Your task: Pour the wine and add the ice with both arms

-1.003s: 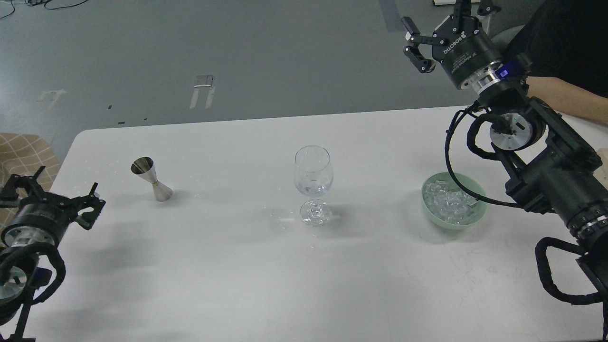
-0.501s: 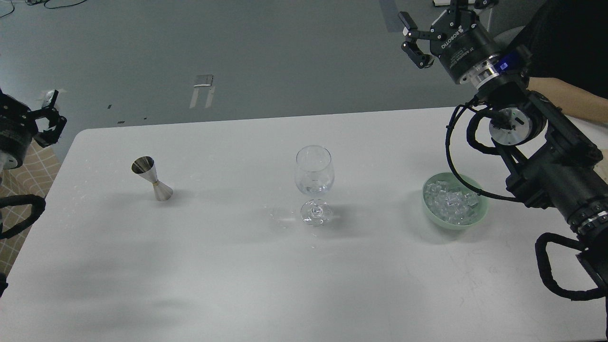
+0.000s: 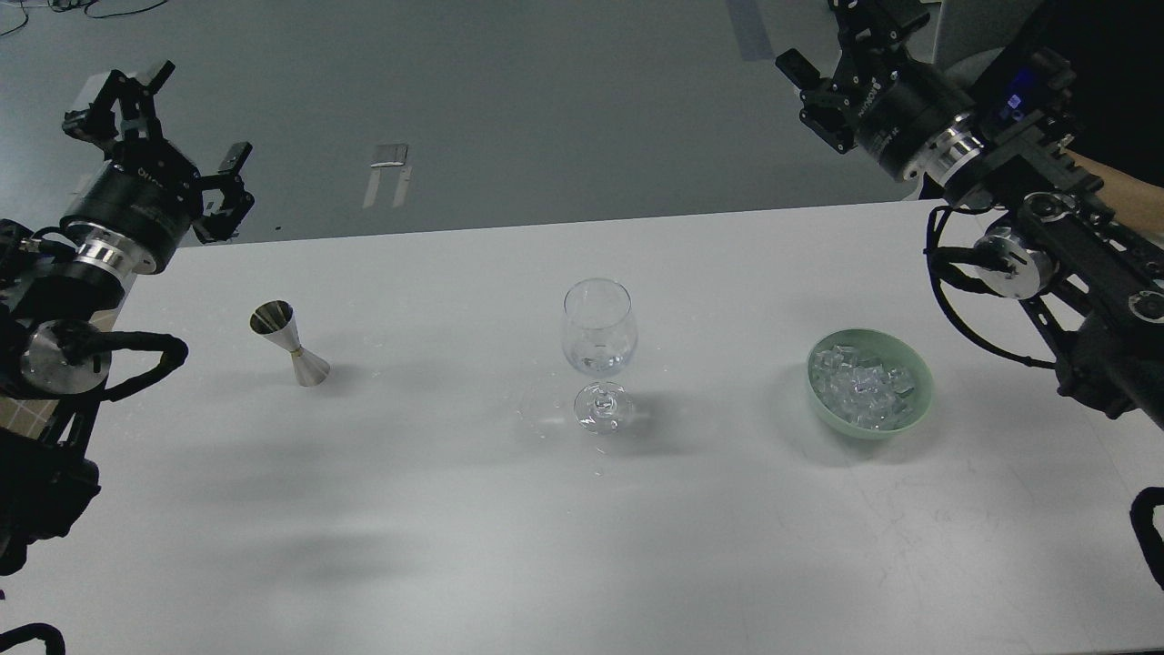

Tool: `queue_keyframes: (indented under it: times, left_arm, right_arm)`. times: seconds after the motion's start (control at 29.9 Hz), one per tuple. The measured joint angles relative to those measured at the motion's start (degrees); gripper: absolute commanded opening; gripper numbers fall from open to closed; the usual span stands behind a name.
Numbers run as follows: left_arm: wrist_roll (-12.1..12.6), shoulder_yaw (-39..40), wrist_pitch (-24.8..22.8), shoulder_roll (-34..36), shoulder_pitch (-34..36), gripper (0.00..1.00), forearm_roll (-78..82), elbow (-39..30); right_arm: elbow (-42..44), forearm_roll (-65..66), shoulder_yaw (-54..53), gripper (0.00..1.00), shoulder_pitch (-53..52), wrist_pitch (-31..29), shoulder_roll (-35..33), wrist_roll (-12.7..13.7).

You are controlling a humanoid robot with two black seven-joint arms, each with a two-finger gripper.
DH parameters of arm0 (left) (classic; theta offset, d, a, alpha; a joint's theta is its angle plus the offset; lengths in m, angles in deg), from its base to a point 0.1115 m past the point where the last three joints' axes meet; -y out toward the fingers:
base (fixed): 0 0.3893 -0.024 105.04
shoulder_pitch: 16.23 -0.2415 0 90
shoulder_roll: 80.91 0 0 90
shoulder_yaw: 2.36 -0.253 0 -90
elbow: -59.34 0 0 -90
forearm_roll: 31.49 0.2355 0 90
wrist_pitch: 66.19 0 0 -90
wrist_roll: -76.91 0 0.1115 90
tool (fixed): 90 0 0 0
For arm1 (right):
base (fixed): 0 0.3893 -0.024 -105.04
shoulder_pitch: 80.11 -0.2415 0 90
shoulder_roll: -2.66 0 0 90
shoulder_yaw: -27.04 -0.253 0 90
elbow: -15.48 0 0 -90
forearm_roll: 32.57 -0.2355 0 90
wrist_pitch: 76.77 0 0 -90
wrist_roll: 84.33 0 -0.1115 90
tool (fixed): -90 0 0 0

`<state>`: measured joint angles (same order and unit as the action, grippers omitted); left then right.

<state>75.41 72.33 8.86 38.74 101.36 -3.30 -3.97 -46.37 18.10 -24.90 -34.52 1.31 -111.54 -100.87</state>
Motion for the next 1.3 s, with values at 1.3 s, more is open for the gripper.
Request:
queue_keyframes:
  times: [1.3]
  left_arm:
    - [0.00, -1.39, 0.00, -7.76, 0.72, 0.98, 3.81, -0.67]
  right_arm:
    - [-12.57, 55.12, 5.15, 1.00, 36.23, 32.32, -16.70, -0.65]
